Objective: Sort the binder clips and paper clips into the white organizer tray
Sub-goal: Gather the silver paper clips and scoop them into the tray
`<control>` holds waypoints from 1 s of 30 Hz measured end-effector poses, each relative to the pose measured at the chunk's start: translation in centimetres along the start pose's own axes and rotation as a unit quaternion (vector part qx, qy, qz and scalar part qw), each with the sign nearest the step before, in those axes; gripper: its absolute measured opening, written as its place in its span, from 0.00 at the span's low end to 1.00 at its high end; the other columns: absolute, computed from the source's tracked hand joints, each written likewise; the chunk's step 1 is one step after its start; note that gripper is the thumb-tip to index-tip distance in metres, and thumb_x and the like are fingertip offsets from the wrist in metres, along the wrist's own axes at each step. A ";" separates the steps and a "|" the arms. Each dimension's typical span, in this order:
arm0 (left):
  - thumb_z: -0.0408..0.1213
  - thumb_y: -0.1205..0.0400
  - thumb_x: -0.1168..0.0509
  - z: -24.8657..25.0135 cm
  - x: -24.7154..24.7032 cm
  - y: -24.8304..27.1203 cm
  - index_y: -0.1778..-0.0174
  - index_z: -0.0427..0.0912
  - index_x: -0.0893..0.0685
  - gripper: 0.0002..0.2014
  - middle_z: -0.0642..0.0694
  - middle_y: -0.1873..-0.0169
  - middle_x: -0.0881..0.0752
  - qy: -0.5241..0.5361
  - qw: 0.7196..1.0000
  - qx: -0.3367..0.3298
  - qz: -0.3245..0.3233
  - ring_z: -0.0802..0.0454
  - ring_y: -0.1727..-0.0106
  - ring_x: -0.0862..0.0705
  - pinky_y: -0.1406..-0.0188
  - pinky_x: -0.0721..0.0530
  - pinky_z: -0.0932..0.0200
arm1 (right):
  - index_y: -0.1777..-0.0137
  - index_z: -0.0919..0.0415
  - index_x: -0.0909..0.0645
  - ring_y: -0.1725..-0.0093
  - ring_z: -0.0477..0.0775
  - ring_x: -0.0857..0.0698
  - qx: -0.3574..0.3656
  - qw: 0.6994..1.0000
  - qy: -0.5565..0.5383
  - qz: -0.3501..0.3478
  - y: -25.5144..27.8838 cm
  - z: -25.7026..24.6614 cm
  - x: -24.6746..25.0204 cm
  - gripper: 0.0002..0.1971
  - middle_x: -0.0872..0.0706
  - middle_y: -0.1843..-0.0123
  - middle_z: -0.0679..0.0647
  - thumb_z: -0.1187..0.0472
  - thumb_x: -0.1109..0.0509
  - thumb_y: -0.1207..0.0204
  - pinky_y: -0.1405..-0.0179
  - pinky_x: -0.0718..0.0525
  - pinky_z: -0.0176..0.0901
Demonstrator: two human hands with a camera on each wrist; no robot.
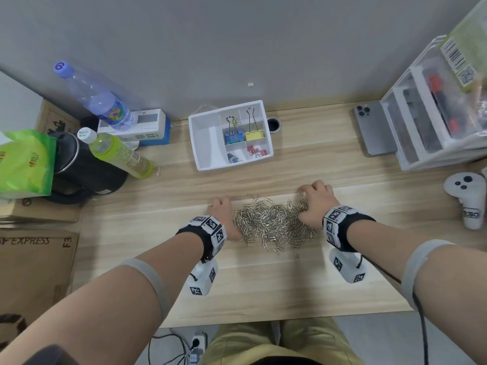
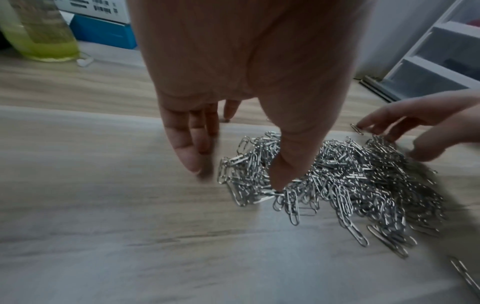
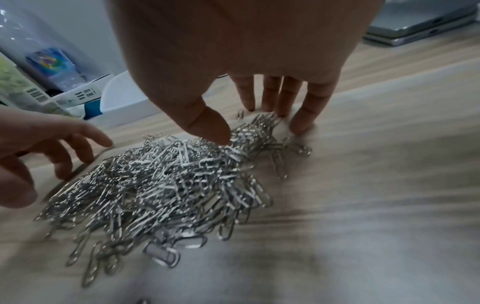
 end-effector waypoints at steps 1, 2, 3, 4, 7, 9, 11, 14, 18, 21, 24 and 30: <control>0.44 0.42 0.19 0.3 -0.4 0.0 0.23 0.46 0.39 0.53 0.43 0.34 0.33 0.000 1.000 -0.020 -0.002 0.43 0.34 0.26 0.38 0.17 0.47 | 0.26 0.51 0.30 0.31 0.60 0.34 0.021 1.000 -0.008 0.006 0.1 -0.4 -0.6 0.36 0.31 0.33 0.55 0.58 0.28 0.38 0.32 0.25 0.54; 0.44 0.42 0.19 0.7 -0.8 0.0 0.22 0.47 0.40 0.53 0.43 0.33 0.33 0.000 0.999 -0.039 -0.004 0.43 0.34 0.27 0.37 0.18 0.47 | 0.28 0.50 0.29 0.31 0.59 0.33 0.042 0.999 -0.018 0.011 0.2 -0.9 -1.2 0.34 0.30 0.34 0.55 0.58 0.27 0.37 0.32 0.26 0.53; 0.43 0.41 0.19 1.0 -1.1 0.0 0.22 0.48 0.40 0.53 0.43 0.32 0.34 0.003 0.998 -0.057 -0.007 0.44 0.33 0.28 0.36 0.18 0.48 | 0.29 0.49 0.27 0.32 0.59 0.33 0.060 0.998 -0.025 0.009 0.3 -1.4 -1.8 0.32 0.30 0.34 0.54 0.58 0.27 0.36 0.31 0.27 0.51; 0.43 0.40 0.20 1.4 -1.4 0.0 0.22 0.49 0.40 0.52 0.44 0.33 0.34 0.009 0.997 -0.071 -0.013 0.44 0.33 0.28 0.36 0.19 0.49 | 0.29 0.49 0.27 0.32 0.58 0.33 0.077 0.997 -0.025 0.000 0.5 -1.9 -2.4 0.31 0.30 0.34 0.53 0.57 0.27 0.35 0.31 0.27 0.51; 0.44 0.39 0.22 2.3 -1.5 0.1 0.20 0.51 0.39 0.51 0.44 0.34 0.33 0.028 0.993 -0.109 -0.022 0.44 0.33 0.28 0.36 0.21 0.50 | 0.23 0.51 0.29 0.32 0.56 0.32 0.115 0.992 -0.012 -0.041 0.7 -2.8 -3.6 0.36 0.30 0.33 0.53 0.55 0.28 0.35 0.28 0.27 0.53; 0.45 0.39 0.21 2.5 -1.4 0.2 0.20 0.50 0.38 0.50 0.44 0.33 0.33 0.033 0.992 -0.117 -0.019 0.44 0.33 0.27 0.36 0.20 0.49 | 0.23 0.49 0.29 0.32 0.55 0.32 0.128 0.990 -0.013 -0.051 0.9 -2.8 -3.5 0.35 0.29 0.33 0.52 0.55 0.27 0.34 0.28 0.27 0.52; 0.45 0.38 0.21 2.2 -1.0 0.2 0.20 0.48 0.38 0.50 0.43 0.31 0.33 0.035 0.994 -0.102 -0.006 0.43 0.32 0.25 0.34 0.19 0.47 | 0.25 0.48 0.28 0.32 0.54 0.31 0.123 0.992 -0.019 -0.033 1.0 -2.4 -2.6 0.33 0.29 0.34 0.51 0.56 0.27 0.33 0.29 0.26 0.52; 0.43 0.38 0.20 1.2 -0.1 0.2 0.21 0.46 0.38 0.50 0.42 0.30 0.32 0.025 0.998 -0.052 0.009 0.42 0.33 0.23 0.36 0.17 0.49 | 0.24 0.55 0.30 0.29 0.57 0.29 0.063 0.998 -0.022 0.013 1.2 -0.4 -0.4 0.34 0.28 0.32 0.55 0.55 0.25 0.32 0.29 0.25 0.54; 0.42 0.36 0.19 -0.5 0.6 0.6 0.26 0.41 0.38 0.46 0.40 0.37 0.25 -0.009 0.999 0.029 -0.028 0.41 0.42 0.18 0.46 0.13 0.49 | 0.29 0.61 0.32 0.38 0.63 0.22 -0.073 0.997 0.023 0.013 1.5 3.4 1.6 0.30 0.29 0.32 0.60 0.56 0.28 0.30 0.42 0.19 0.54; 0.38 0.31 0.21 -1.2 0.1 0.7 0.24 0.36 0.42 0.45 0.39 0.46 0.16 0.010 0.993 0.064 -0.095 0.41 0.47 0.13 0.55 0.13 0.52 | 0.32 0.62 0.33 0.48 0.62 0.19 -0.120 0.991 0.048 -0.025 2.0 4.4 1.2 0.26 0.24 0.36 0.61 0.60 0.30 0.28 0.54 0.20 0.49; 0.36 0.29 0.23 -0.7 -0.2 0.9 0.27 0.34 0.37 0.39 0.41 0.50 0.15 -0.006 0.994 0.042 -0.104 0.44 0.54 0.14 0.63 0.16 0.56 | 0.34 0.64 0.30 0.45 0.63 0.18 -0.082 0.996 0.034 -0.030 1.7 3.2 -0.2 0.25 0.20 0.41 0.61 0.65 0.30 0.31 0.51 0.19 0.47; 0.36 0.32 0.24 1.4 -1.4 1.0 0.34 0.37 0.36 0.35 0.41 0.58 0.12 0.014 0.990 0.004 -0.142 0.46 0.61 0.11 0.69 0.12 0.54 | 0.33 0.61 0.24 0.46 0.57 0.17 -0.014 0.997 -0.048 -0.054 1.1 0.2 -3.1 0.25 0.16 0.44 0.56 0.70 0.33 0.32 0.48 0.17 0.44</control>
Point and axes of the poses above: each hand's wrist, its own y-axis away from the middle knuckle, its own x-axis out of the back of the hand, z = x × y, the point moved 4 cm from there along -y, towards the middle knuckle
